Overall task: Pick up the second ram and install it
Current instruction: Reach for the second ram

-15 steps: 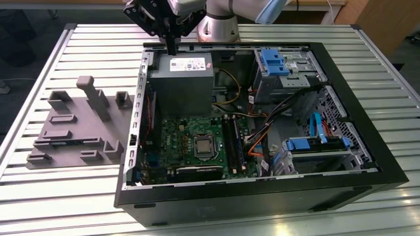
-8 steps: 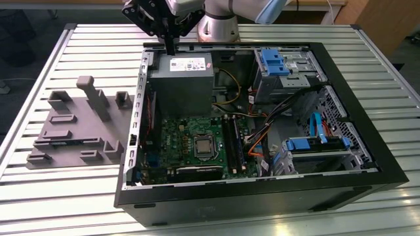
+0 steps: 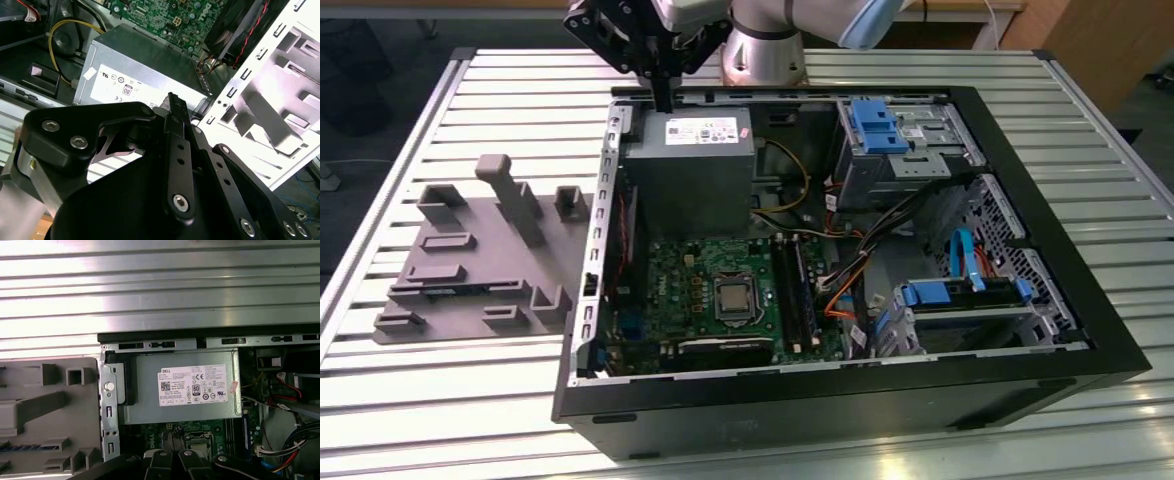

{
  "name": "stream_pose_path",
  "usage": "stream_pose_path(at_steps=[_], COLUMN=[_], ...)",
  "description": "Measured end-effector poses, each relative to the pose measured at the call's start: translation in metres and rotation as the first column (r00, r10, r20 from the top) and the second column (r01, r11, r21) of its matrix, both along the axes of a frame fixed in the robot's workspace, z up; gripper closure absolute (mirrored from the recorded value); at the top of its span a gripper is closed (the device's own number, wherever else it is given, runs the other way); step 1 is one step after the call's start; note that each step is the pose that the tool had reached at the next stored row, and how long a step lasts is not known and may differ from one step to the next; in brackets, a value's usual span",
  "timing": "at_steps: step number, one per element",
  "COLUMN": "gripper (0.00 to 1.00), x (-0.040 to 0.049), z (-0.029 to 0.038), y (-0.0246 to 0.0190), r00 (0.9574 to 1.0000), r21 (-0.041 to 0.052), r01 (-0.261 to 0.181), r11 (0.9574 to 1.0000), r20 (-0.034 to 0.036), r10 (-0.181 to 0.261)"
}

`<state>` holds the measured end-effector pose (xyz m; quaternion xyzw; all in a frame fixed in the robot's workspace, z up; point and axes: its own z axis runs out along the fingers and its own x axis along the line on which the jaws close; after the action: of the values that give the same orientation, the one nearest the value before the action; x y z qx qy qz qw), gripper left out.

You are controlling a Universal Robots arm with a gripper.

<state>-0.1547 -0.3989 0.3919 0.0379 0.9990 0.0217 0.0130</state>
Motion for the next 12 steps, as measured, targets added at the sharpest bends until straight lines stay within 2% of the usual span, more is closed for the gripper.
stream_pose_path(at_steps=[12], gripper=[0.89], x=[-0.0037], z=[-0.0001], y=[0.0000], r00=[1.0000], r21=[0.0001], r01=[0.000], r11=[1.0000], r20=[0.0001], r10=[0.000])
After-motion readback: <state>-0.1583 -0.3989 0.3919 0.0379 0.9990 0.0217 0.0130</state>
